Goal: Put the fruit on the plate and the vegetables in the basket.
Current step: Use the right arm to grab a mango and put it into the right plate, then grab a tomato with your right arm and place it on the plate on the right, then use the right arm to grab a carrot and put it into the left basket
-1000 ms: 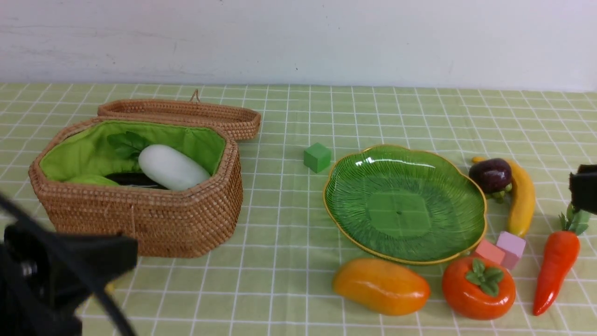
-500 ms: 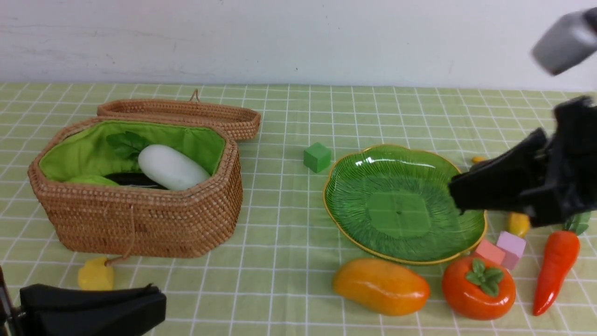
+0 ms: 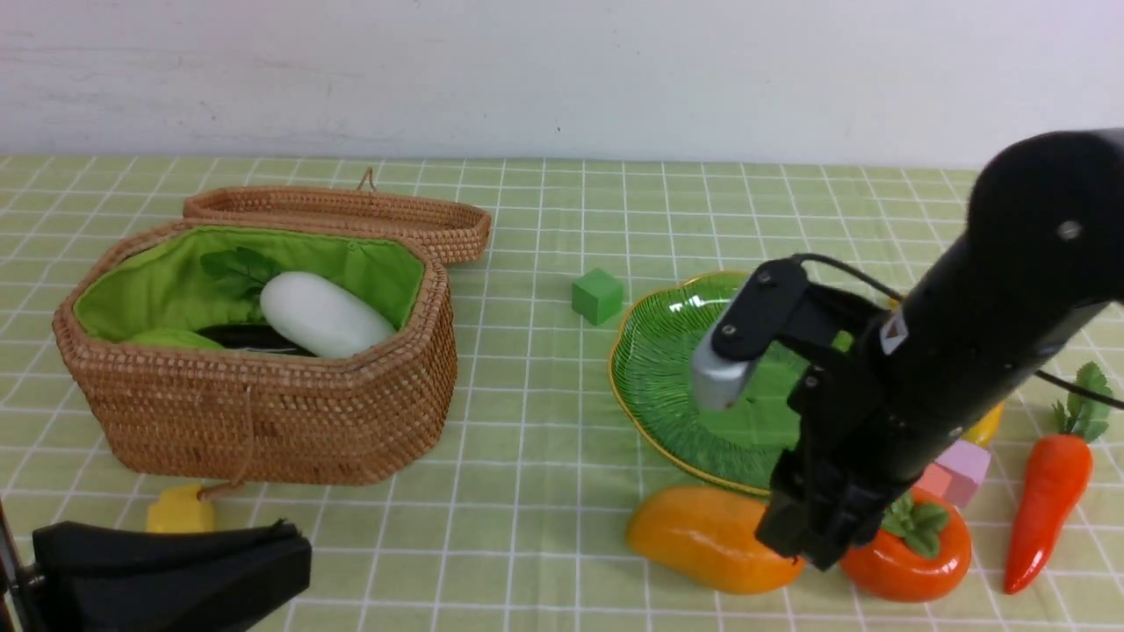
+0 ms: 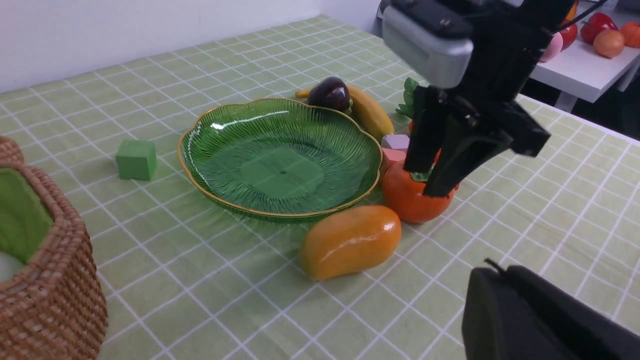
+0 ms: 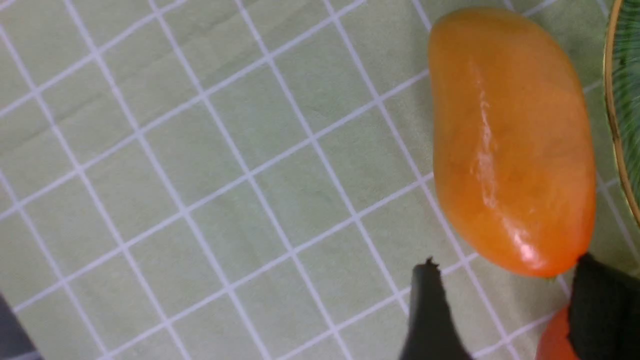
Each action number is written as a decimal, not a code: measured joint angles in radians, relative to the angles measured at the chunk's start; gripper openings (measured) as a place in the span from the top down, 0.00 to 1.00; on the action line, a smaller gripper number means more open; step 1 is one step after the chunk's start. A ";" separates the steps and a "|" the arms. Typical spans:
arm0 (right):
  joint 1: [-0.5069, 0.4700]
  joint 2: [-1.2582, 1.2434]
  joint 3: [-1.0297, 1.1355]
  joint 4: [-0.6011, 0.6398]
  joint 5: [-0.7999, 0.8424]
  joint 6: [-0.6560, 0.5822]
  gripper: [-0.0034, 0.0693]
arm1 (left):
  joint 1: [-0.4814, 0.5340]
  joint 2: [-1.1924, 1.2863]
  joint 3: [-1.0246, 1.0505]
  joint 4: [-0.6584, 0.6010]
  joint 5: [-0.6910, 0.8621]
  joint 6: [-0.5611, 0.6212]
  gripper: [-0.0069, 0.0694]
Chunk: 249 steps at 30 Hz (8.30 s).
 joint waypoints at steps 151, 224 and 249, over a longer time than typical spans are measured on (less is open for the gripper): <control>-0.462 0.062 0.279 0.266 -0.217 0.421 0.25 | 0.000 0.000 0.000 -0.026 -0.142 0.008 0.91; -0.462 -0.179 -0.099 0.009 0.190 0.447 0.83 | 0.000 0.000 0.000 -0.314 -0.082 0.435 0.88; -0.462 -0.181 -0.095 -0.006 0.168 0.474 0.78 | 0.000 0.000 0.000 0.022 0.029 0.134 0.93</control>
